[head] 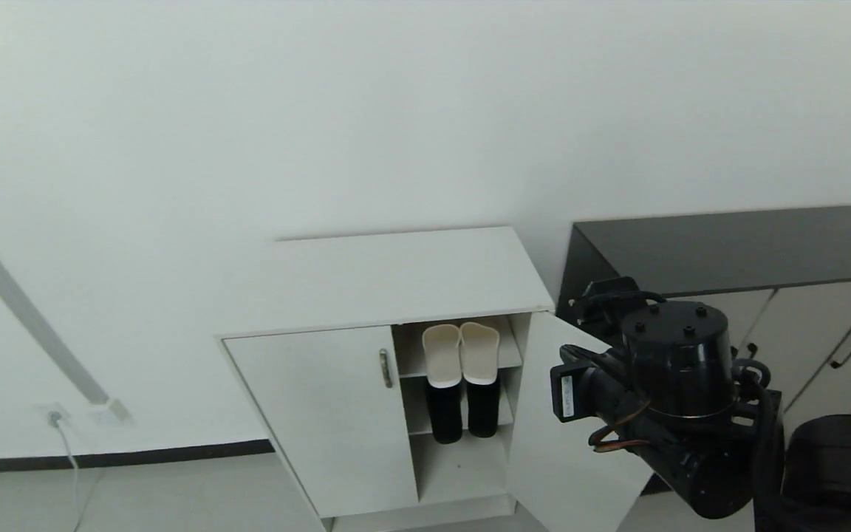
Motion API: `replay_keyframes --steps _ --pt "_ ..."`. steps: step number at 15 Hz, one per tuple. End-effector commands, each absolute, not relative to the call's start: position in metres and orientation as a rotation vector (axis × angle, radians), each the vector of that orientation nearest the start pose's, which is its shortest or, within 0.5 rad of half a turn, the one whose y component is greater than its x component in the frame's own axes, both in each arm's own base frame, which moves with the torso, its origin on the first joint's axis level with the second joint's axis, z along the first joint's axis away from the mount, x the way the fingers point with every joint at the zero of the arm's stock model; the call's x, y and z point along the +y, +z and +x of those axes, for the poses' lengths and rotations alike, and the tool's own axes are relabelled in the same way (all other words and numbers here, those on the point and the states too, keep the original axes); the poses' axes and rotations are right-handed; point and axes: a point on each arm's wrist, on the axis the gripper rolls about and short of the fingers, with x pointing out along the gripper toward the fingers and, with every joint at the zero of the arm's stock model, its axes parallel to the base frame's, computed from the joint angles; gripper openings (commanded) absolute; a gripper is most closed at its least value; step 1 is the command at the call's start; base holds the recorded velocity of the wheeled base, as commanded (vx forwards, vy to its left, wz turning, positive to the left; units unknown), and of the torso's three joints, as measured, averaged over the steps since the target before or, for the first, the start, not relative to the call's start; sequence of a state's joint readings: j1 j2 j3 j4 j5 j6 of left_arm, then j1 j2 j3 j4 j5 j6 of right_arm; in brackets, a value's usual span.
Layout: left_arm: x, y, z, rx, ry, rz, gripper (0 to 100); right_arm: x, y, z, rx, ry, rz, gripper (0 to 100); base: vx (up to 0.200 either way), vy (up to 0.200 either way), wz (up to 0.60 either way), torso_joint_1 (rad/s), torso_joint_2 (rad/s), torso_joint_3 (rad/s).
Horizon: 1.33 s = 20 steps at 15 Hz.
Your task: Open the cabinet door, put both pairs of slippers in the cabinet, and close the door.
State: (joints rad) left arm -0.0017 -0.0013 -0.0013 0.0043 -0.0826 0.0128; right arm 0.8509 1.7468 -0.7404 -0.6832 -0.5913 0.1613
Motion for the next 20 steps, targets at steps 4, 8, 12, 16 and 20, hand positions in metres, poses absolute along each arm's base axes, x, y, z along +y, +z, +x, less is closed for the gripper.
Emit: replay_keyframes --steps 4,8,12,16,20 --pt "-0.002 0.075 -0.023 0.003 -0.084 0.012 0 0.22 0.155 0.212 0.268 0.23 -0.058 0 0.0 0.0 -0.3 0.001 0.0 0.001" --pt "-0.002 0.075 -0.023 0.003 -0.084 0.011 0 0.22 0.154 0.212 0.269 0.231 -0.059 0 -0.1 0.0 0.0 0.001 0.0 0.001" --pt "-0.002 0.075 -0.023 0.003 -0.084 0.012 0 0.212 0.153 0.233 0.262 0.179 -0.04 0 -0.15 0.0 0.0 0.009 0.0 -0.001" --pt "-0.002 0.075 -0.023 0.002 -0.084 0.014 0 0.182 0.158 0.31 0.256 0.126 0.029 0 0.0 0.0 0.0 0.0 0.0 0.0" --pt "-0.002 0.075 -0.023 0.002 -0.084 0.014 0 0.158 0.17 0.369 0.342 0.095 0.075 0 0.0 0.0 0.0 0.0 0.0 0.0"
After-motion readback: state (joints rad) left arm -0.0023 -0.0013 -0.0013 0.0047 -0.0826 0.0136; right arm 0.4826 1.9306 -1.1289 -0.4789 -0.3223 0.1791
